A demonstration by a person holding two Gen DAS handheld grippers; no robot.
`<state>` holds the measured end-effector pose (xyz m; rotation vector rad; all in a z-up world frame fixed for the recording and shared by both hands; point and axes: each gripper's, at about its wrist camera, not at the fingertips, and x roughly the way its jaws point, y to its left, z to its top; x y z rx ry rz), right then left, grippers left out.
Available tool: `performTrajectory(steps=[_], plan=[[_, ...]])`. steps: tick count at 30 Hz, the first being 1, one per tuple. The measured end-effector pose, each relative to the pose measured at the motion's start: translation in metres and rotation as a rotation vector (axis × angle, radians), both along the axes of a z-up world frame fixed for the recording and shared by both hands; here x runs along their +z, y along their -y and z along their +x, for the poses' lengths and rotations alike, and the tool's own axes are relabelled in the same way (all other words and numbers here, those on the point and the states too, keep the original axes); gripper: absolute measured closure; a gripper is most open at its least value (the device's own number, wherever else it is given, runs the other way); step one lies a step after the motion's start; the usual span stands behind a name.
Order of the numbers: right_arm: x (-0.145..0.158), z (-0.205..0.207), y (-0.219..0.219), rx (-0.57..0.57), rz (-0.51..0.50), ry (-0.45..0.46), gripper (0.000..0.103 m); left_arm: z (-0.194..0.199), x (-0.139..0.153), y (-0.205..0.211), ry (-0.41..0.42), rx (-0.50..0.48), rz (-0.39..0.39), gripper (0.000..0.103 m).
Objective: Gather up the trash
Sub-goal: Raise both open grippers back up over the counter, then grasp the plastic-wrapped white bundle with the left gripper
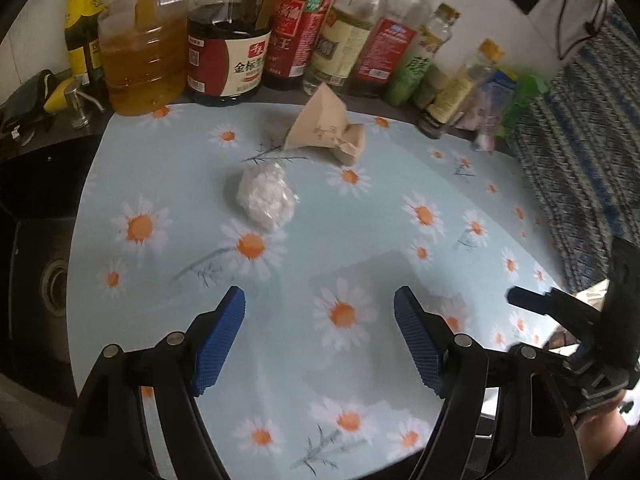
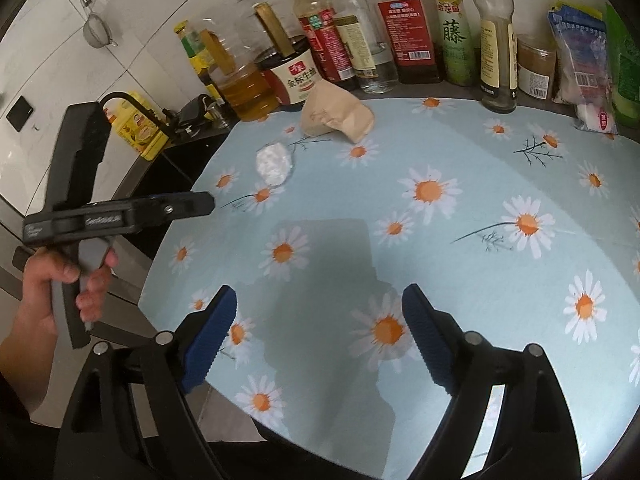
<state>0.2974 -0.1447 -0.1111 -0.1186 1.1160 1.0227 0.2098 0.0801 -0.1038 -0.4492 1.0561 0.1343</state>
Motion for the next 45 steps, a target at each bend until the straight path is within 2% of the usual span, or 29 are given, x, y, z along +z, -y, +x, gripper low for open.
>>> performTrajectory(steps=[9, 18, 19, 20, 21, 30, 39, 45], plan=[[-0.012, 0.031, -0.008, 0.025, -0.02, -0.025, 0.019, 0.047, -0.03, -0.028, -0.059, 0.053, 0.029, 0.028], [-0.02, 0.052, -0.01, 0.034, -0.031, -0.041, 0.019, 0.081, -0.045, -0.04, -0.082, 0.074, 0.066, 0.03], [-0.021, 0.054, -0.011, 0.039, -0.031, -0.044, 0.019, 0.082, -0.046, -0.04, -0.079, 0.077, 0.076, 0.036], [-0.021, 0.055, -0.011, 0.043, -0.033, -0.042, 0.019, 0.083, -0.048, -0.04, -0.08, 0.074, 0.074, 0.052], [-0.021, 0.057, -0.012, 0.046, -0.036, -0.038, 0.019, 0.083, -0.049, -0.04, -0.088, 0.07, 0.073, 0.055], [-0.02, 0.066, -0.02, 0.084, -0.051, -0.024, 0.019, 0.079, -0.046, -0.039, -0.074, 0.077, 0.067, 0.058], [-0.005, 0.072, -0.044, 0.176, -0.076, 0.091, 0.018, 0.062, -0.032, -0.033, -0.026, 0.098, 0.042, 0.058], [0.004, 0.092, -0.072, 0.231, -0.087, 0.17, 0.018, 0.034, -0.03, -0.03, 0.002, 0.135, 0.019, 0.058]])
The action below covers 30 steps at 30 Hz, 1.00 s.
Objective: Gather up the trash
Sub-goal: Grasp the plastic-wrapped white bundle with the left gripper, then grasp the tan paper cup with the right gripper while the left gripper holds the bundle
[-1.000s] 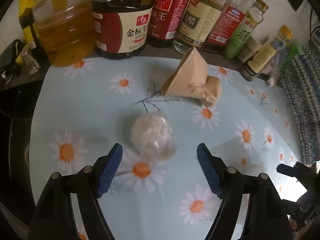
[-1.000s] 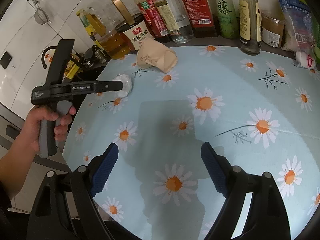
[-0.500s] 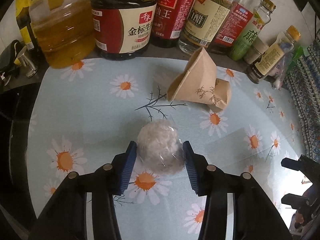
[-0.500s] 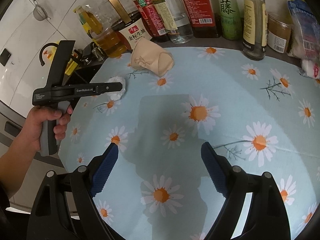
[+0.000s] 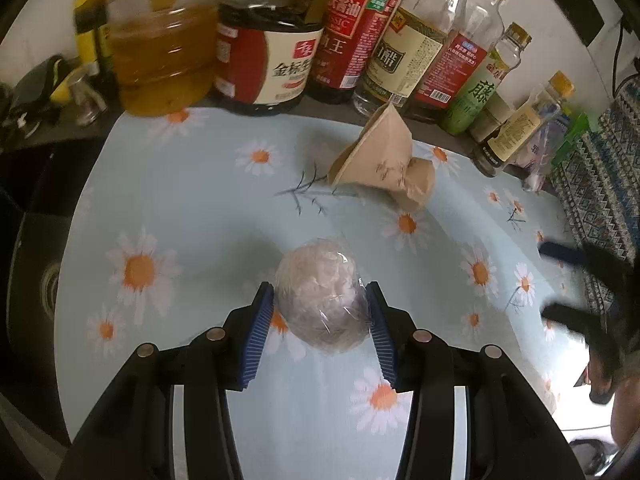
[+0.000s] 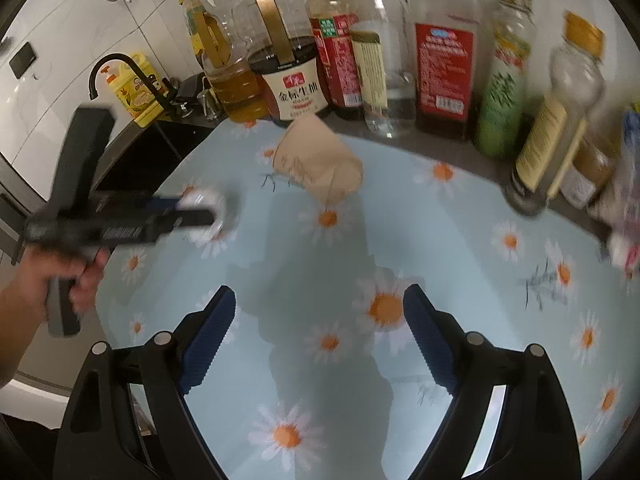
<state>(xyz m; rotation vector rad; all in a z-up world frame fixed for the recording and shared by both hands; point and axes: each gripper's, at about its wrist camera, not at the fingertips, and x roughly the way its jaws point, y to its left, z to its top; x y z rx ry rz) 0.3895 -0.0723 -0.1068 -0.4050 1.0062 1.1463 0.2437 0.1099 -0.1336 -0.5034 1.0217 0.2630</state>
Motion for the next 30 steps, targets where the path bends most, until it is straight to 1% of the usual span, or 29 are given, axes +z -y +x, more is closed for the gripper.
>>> performTrajectory(steps=[3, 5, 10, 13, 20, 24, 29, 30], plan=[[0.0, 0.009, -0.021, 0.065, -0.015, 0.03, 0.013, -0.015, 0.004, 0.005, 0.005, 0.018, 0.008, 0.058], [-0.003, 0.017, -0.037, 0.089, -0.032, 0.049, 0.013, -0.024, 0.007, 0.008, 0.01, 0.035, 0.006, 0.058], [-0.016, 0.028, -0.077, 0.188, -0.06, 0.05, 0.013, -0.046, 0.009, 0.014, 0.015, 0.091, -0.015, 0.058], [-0.024, 0.031, -0.096, 0.219, -0.086, 0.062, 0.013, -0.059, 0.011, 0.018, 0.018, 0.121, -0.025, 0.058], [-0.039, 0.034, -0.125, 0.289, -0.124, 0.091, 0.013, -0.077, 0.009, 0.024, 0.018, 0.176, -0.039, 0.058], [-0.049, 0.033, -0.14, 0.346, -0.169, 0.148, 0.013, -0.085, 0.011, 0.028, 0.031, 0.207, -0.047, 0.058], [-0.056, 0.035, -0.152, 0.398, -0.188, 0.18, 0.013, -0.089, 0.015, 0.033, 0.044, 0.215, -0.047, 0.058], [-0.056, 0.035, -0.153, 0.406, -0.188, 0.182, 0.016, -0.089, 0.016, 0.033, 0.045, 0.216, -0.045, 0.058]])
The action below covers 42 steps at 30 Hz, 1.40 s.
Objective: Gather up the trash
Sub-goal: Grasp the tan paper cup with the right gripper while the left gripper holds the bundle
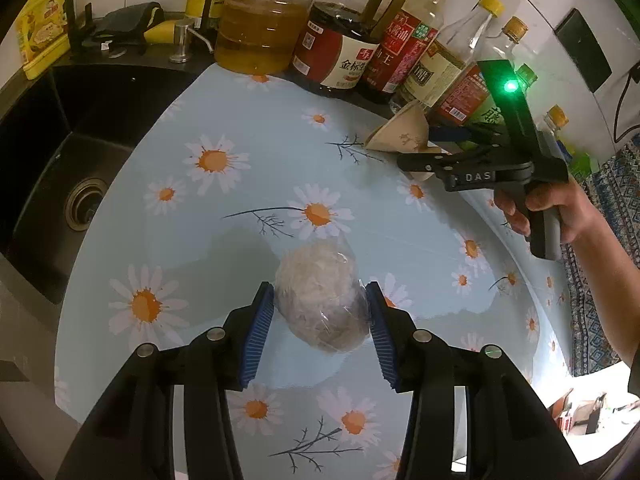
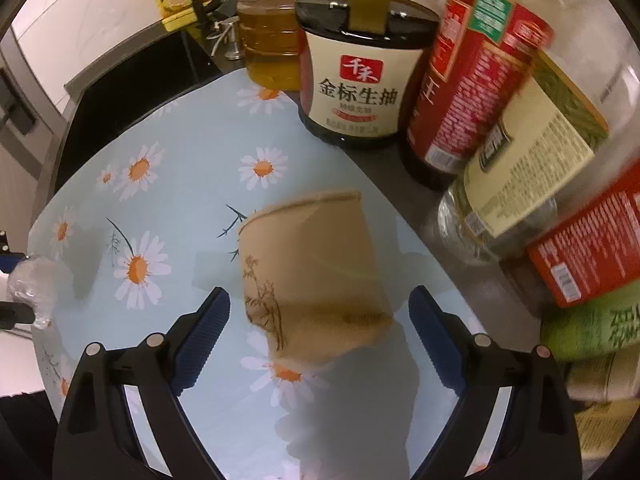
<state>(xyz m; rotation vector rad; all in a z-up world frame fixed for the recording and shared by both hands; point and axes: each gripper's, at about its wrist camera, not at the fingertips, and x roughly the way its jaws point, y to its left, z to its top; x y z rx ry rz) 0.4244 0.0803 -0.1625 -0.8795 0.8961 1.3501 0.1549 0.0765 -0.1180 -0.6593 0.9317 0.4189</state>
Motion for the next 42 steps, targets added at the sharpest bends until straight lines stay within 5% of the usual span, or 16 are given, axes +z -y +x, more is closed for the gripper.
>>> performTrajectory(steps=[9, 25, 42], plan=[[-0.01, -0.004, -0.005, 0.02, -0.039, 0.035, 0.044, 0.002, -0.001, 0.002, -0.002, -0.004, -0.003, 0.058], [0.015, -0.013, 0.025, -0.028, 0.056, -0.095, 0.045, 0.005, 0.003, 0.006, 0.003, -0.056, 0.009, 0.058], [0.035, -0.102, 0.11, -0.227, 0.059, -0.106, 0.045, -0.023, 0.008, 0.015, 0.049, -0.294, 0.005, 0.058]])
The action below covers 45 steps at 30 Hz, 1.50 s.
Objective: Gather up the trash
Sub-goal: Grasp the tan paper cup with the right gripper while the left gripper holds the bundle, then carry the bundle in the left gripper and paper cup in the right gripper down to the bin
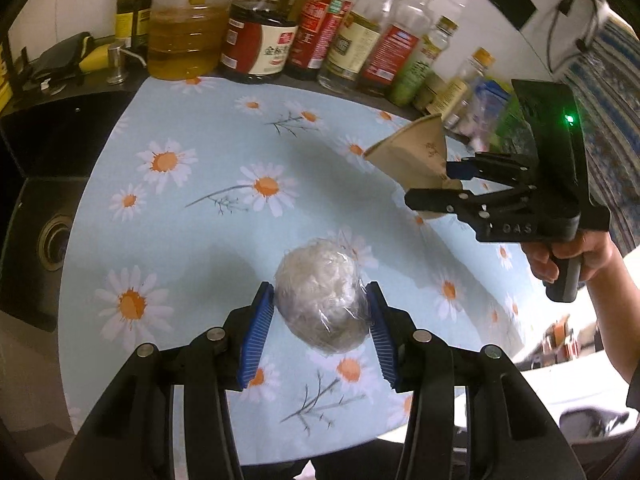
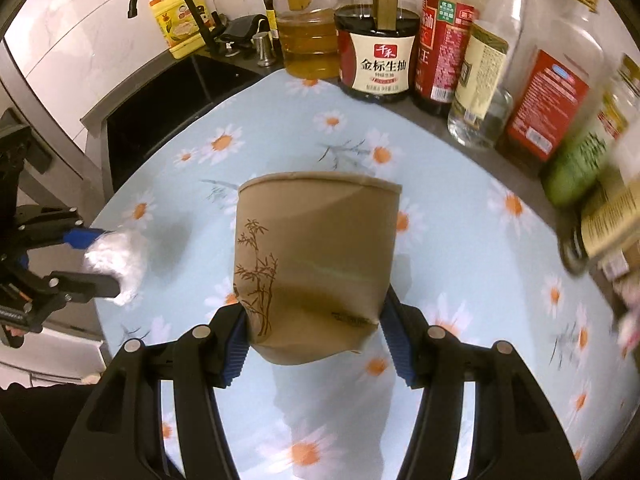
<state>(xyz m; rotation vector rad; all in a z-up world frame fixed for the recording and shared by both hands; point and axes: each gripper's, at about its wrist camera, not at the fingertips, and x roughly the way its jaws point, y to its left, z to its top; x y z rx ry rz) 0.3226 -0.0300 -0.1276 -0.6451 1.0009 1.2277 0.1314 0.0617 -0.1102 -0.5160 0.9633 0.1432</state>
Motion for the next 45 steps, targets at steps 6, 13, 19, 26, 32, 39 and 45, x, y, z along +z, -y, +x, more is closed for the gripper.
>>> performTrajectory(steps=[6, 13, 19, 26, 32, 39, 45], plan=[[0.001, -0.04, 0.022, -0.073, -0.007, -0.002, 0.045, -0.021, 0.002, 0.005, 0.021, -0.085, -0.003, 0.058], [0.004, -0.089, 0.042, -0.134, 0.004, -0.013, 0.045, -0.052, 0.0, 0.015, 0.038, -0.162, -0.012, 0.058], [0.01, -0.134, 0.055, -0.146, 0.024, -0.026, 0.045, -0.079, -0.001, 0.021, 0.049, -0.196, -0.016, 0.058], [0.005, -0.176, 0.061, -0.14, 0.028, -0.049, 0.045, -0.11, -0.005, 0.026, 0.051, -0.2, -0.028, 0.058], [-0.003, -0.203, 0.064, -0.139, 0.023, -0.072, 0.045, -0.135, -0.014, 0.025, 0.042, -0.191, -0.054, 0.058], [-0.015, -0.223, 0.064, -0.142, 0.011, -0.102, 0.045, -0.157, -0.027, 0.032, 0.013, -0.202, -0.089, 0.058], [-0.033, -0.24, 0.06, -0.123, -0.015, -0.129, 0.045, -0.173, -0.049, 0.039, -0.038, -0.21, -0.121, 0.058]])
